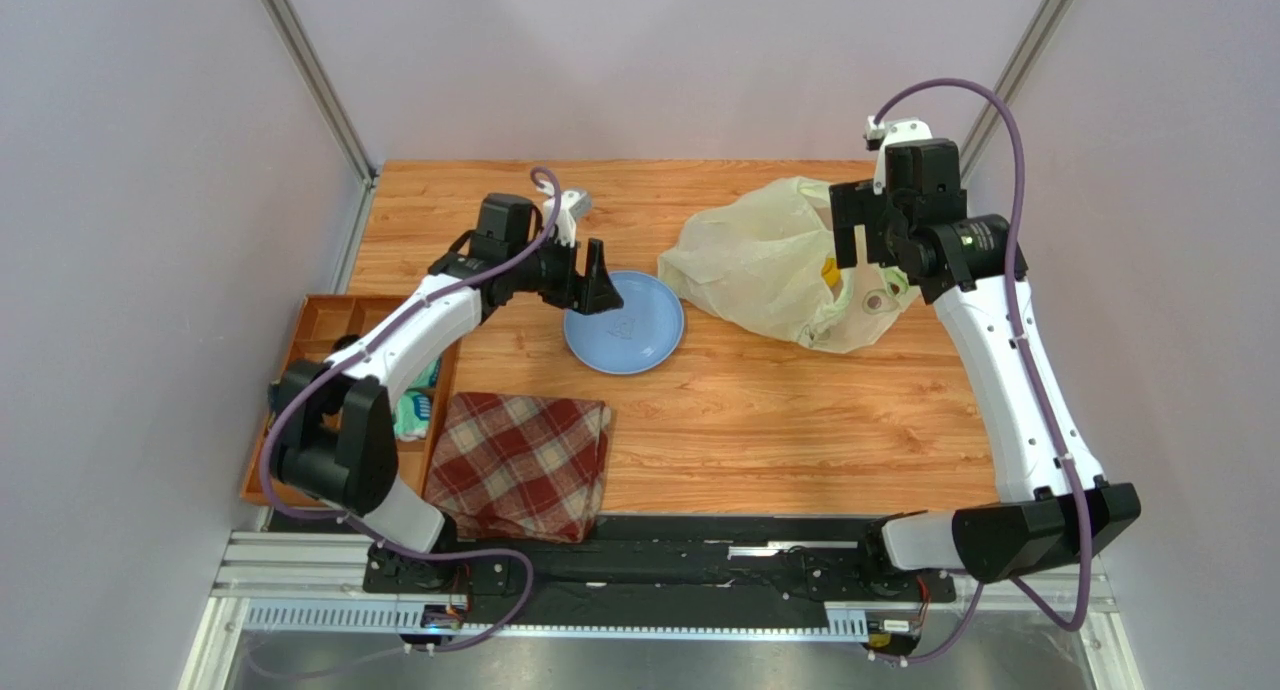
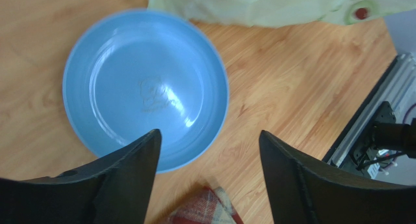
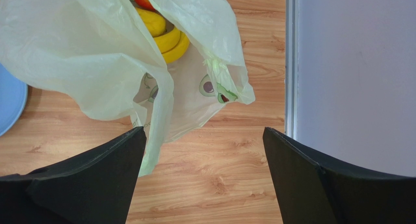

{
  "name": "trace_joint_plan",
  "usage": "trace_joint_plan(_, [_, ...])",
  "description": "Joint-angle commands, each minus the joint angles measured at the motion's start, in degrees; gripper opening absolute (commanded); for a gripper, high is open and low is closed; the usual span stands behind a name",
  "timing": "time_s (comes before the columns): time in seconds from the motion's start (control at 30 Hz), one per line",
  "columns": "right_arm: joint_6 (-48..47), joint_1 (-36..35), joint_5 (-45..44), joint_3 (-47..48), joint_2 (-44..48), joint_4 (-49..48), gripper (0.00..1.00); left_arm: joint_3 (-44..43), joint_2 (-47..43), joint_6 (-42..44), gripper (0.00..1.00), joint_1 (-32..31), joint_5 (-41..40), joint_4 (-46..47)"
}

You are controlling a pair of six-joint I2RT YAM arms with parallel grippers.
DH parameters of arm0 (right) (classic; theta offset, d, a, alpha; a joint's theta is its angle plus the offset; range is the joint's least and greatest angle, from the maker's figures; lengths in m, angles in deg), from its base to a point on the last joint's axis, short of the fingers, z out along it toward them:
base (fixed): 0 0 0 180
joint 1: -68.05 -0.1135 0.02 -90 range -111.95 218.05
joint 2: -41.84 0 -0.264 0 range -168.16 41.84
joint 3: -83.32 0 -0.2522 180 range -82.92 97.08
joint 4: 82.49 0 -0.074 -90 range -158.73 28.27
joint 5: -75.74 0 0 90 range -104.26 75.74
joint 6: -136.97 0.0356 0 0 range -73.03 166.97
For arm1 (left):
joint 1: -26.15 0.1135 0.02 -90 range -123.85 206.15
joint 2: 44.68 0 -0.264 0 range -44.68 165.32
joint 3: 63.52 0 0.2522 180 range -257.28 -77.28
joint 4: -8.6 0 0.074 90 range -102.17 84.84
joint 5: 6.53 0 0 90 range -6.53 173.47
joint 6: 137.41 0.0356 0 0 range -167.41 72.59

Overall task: Take the fake fruits out of the plastic bag
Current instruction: Move the plate to the center of the board.

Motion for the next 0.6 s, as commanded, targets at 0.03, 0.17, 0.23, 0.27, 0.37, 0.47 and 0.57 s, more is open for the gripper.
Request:
trace_joint_plan(0.03, [-4.5, 0.1, 0.1, -4.1, 5.9, -1.1, 0.96, 0.4, 4.7, -6.9, 0.63, -1.0, -9.8, -1.3])
trace_joint_plan(0.17, [-6.5, 0.1, 0.8, -7.2, 8.6, -1.0, 0.95, -1.7, 9.8, -6.6, 0.0, -1.6, -10.5, -3.1])
trace_joint_plan(0.23, [-6.5, 0.2, 2.0, -9.1, 9.6, -0.5, 0.94, -2.3, 11.3, -5.7, 0.0, -2.0, -10.8, -4.6])
trace_joint_plan(0.27, [-6.5, 0.2, 2.2, -9.7, 10.8, -0.5, 0.93, -2.3, 12.3, -5.8, 0.0, -2.3, -11.2, -4.9])
trace_joint_plan(0.37, [-7.4, 0.1, 2.6, -11.8, 12.1, -0.7, 0.92, -1.5, 13.5, -5.9, 0.0, -3.6, -12.7, -6.5])
trace_joint_plan(0.47, [-8.3, 0.1, 1.3, -12.6, 12.6, -1.3, 0.9, -0.1, 14.5, -6.9, 0.0, -5.1, -16.4, -6.9])
trace_joint_plan(0.57, [-8.6, 0.2, -1.9, -13.5, 12.7, -2.5, 0.89, 1.2, 15.1, -7.8, 0.0, -7.7, -22.0, -7.2])
